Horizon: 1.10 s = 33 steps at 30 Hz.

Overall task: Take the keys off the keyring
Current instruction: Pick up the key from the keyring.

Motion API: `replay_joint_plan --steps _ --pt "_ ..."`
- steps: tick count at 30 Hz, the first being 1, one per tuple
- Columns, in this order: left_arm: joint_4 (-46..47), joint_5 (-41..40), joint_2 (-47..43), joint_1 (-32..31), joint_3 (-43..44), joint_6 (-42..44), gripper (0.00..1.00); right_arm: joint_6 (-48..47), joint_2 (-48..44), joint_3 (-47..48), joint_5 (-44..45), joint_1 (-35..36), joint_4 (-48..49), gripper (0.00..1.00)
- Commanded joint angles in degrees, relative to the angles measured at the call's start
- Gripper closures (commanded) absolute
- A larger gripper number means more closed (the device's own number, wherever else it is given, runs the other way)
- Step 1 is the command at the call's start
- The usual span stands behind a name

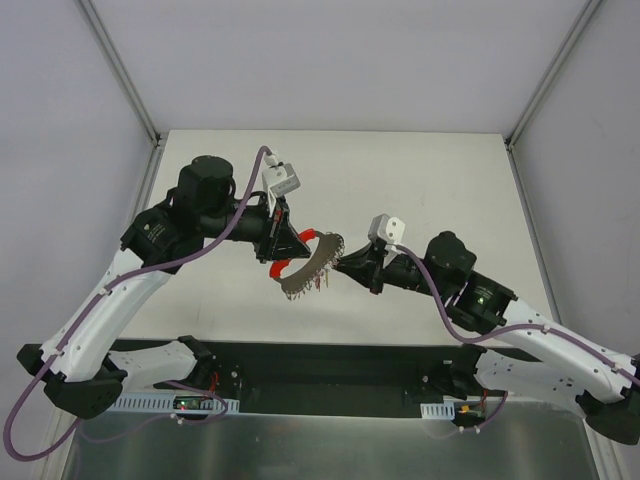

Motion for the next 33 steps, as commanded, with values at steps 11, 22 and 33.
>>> replay_joint_plan --steps 11,22,33 --pt "4.5 -8.2 -1.4 0.3 -5.5 -4.3 1.00 0.9 1.6 8.4 -6.4 0.2 -16.9 0.99" --pt "4.7 -10.5 -4.4 0.8 -10.2 -1.7 0.75 -0.7 1.8 11.3 -6.2 0.2 -16.6 0.99" --pt "7.9 -0.7 -13.1 0.9 -14.4 13.5 0.52 -4.1 4.5 18.4 -9.3 0.2 -24.5 0.99"
